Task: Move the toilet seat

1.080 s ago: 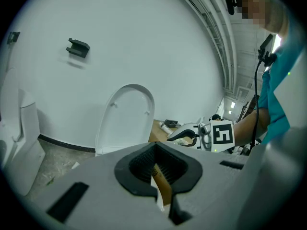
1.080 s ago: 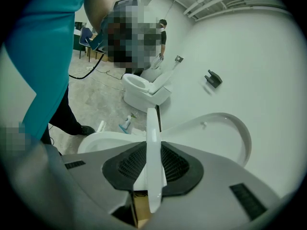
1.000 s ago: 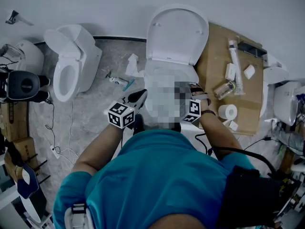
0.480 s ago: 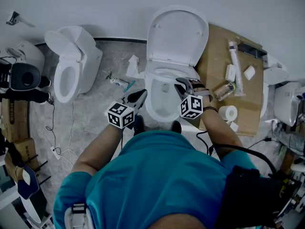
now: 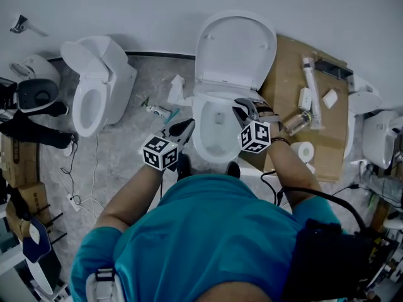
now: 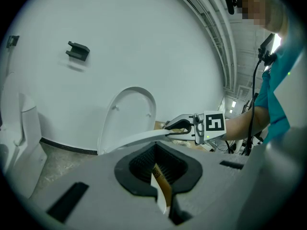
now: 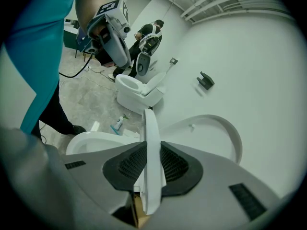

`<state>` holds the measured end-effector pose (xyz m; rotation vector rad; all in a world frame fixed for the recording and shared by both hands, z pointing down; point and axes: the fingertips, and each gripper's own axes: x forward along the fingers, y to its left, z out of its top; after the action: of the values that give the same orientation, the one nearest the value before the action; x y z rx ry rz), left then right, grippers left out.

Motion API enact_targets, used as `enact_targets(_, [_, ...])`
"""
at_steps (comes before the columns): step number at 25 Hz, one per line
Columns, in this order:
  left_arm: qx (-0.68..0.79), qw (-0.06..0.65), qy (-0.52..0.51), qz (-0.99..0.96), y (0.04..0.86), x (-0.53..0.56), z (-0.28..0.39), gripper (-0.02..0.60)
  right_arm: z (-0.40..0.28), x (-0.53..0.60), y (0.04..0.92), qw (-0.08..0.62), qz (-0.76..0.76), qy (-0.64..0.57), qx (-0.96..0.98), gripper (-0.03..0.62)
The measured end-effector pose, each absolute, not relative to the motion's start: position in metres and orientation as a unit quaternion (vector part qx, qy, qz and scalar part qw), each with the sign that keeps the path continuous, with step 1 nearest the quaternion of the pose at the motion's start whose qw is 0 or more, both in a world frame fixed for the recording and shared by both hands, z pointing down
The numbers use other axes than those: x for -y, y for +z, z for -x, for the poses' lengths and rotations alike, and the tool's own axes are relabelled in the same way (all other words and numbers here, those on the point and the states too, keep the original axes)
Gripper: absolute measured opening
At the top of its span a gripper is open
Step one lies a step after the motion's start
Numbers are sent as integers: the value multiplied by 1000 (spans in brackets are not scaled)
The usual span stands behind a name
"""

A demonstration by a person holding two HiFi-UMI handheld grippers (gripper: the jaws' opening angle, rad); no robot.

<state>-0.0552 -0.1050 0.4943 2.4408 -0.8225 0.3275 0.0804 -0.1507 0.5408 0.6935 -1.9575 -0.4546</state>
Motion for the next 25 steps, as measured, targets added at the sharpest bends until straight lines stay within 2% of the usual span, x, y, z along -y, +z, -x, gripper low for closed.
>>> enact_targets(25, [318, 279, 115, -899, 496, 104, 67, 3, -93, 202, 520, 472, -313, -193, 801, 80])
